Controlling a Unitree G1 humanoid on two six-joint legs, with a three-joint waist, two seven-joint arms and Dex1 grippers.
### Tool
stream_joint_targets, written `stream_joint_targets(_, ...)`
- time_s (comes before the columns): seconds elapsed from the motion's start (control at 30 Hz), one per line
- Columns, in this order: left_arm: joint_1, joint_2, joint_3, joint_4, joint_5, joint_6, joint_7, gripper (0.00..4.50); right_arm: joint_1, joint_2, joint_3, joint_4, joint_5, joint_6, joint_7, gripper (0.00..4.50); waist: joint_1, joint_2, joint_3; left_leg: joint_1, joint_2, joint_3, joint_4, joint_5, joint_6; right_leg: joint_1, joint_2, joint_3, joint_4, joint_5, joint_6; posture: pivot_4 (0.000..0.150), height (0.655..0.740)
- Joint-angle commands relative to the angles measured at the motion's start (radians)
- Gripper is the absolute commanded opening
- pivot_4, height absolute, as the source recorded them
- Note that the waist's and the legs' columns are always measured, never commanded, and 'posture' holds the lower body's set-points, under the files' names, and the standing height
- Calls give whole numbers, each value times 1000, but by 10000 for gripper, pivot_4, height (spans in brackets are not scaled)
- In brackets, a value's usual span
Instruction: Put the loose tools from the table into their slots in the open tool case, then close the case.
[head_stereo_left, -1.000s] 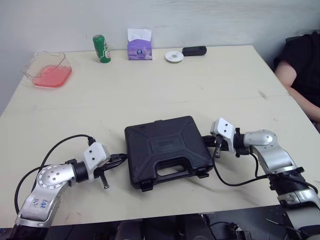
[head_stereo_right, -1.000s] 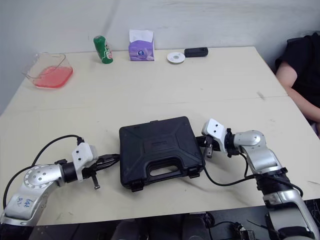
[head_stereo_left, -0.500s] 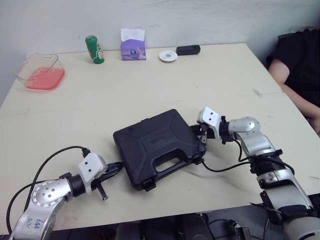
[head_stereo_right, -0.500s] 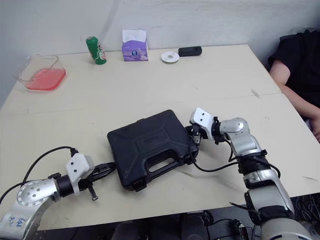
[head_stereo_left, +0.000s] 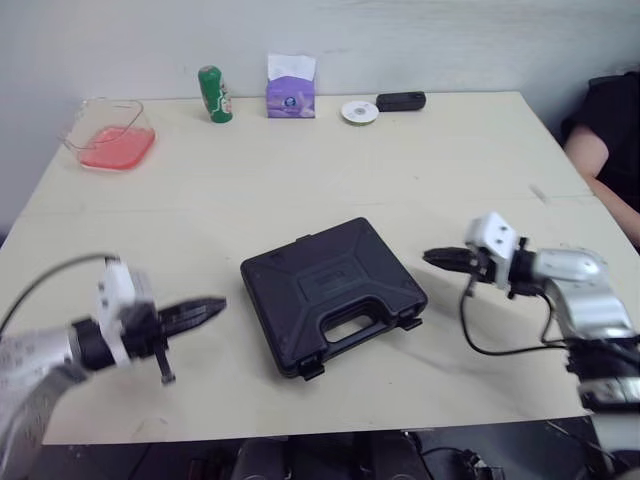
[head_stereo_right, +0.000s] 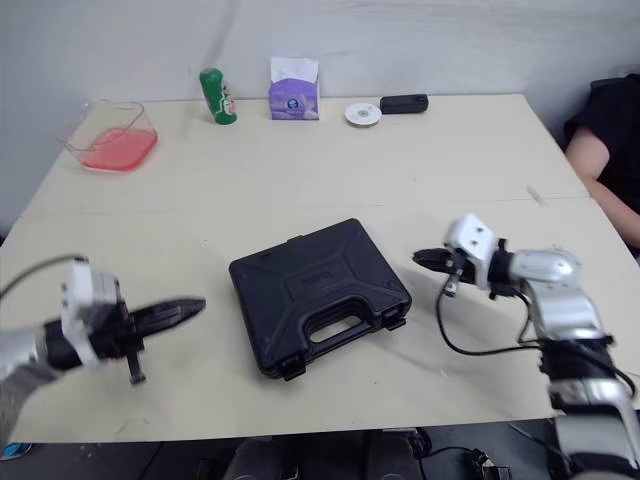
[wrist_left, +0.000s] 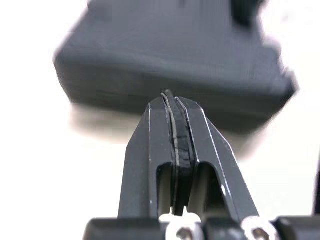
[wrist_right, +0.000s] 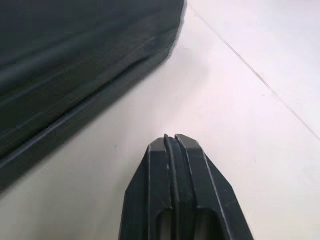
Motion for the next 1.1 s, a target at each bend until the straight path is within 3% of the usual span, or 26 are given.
stream_joint_targets(0.03,-207,18,-48,158,1,32,13,233,154,-64,-93,-238,126,128,33,0,3,1,-1,0,0,0,0,0,0,0,0,0,0,0,0,1500,7400)
stream_joint_targets(0.23,-499,-1,-235,519,252,-141,-31,233,407,-113,-160,-497,218,292,-1,0,-5,1,-1,1,-1,5,0,0,0,-1,5,1,0,1,1,1500,7400)
stream_joint_targets(0.33,-635,-40,-352,814,386,-267,-97,233,522,-77,-111,-604,192,302,-55,0,-2,-1,-1,0,-2,5,0,0,-1,-2,7,1,-1,1,1,1500,7400)
stream_joint_targets(0.53,-743,-143,-429,1034,473,-382,-173,233,524,-7,-18,-619,138,301,-155,0,4,-3,0,-5,-1,5,4,0,-1,-6,8,2,0,1,1,1500,7400)
stream_joint_targets(0.7,-730,-189,-428,1035,485,-412,-191,233,479,20,32,-557,85,251,-194,0,4,-5,-1,-10,-1,6,5,1,-2,-14,9,2,4,1,1,1500,7400)
stream_joint_targets(1.1,-508,-175,-380,780,447,-355,-211,233,299,82,96,-368,45,153,-185,0,-1,-7,-2,-8,0,8,6,2,-1,-14,8,3,10,1,0,1500,7400)
